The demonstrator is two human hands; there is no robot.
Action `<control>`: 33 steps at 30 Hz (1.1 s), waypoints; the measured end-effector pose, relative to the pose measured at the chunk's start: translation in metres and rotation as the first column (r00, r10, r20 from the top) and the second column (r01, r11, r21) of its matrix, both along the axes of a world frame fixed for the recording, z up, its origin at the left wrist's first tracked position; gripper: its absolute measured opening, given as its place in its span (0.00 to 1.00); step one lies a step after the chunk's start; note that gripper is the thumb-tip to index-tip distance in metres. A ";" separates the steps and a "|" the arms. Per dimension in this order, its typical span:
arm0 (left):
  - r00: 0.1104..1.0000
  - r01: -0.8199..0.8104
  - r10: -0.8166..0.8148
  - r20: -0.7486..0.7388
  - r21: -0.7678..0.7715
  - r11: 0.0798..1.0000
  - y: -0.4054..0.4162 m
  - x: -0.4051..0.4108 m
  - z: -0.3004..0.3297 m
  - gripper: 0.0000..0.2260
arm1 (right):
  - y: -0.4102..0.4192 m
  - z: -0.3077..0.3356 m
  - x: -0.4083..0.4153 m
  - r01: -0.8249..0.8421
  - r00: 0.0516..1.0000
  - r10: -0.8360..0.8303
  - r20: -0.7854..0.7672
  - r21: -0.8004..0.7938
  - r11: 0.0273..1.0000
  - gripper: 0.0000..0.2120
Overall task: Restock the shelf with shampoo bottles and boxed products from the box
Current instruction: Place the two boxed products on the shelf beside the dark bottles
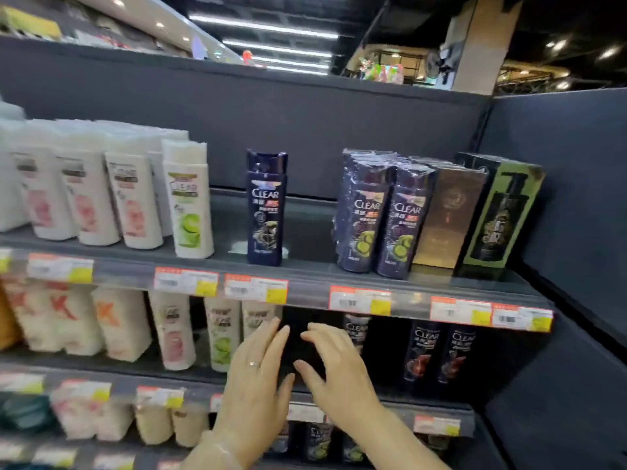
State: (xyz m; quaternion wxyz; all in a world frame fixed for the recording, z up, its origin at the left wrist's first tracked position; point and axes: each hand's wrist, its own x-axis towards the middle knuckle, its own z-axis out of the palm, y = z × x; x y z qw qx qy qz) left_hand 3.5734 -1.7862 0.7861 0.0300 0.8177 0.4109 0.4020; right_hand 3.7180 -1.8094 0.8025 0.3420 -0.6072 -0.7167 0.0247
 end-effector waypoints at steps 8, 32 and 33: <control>0.758 -0.605 0.440 -0.481 -0.267 0.750 -0.079 -0.189 -0.061 0.35 | 0.007 -0.080 -0.170 -0.265 0.845 0.433 0.313 -0.459 0.848 0.30; 0.606 -0.777 0.395 -0.690 -0.621 0.105 -0.139 -0.656 -0.201 0.38 | 0.010 -0.238 -0.597 -0.125 0.727 0.630 0.271 -0.851 0.510 0.43; 0.618 -0.768 0.380 -0.688 -0.631 0.107 -0.125 -0.663 -0.209 0.38 | 0.022 -0.245 -0.604 -0.105 0.741 0.615 0.268 -0.859 0.501 0.43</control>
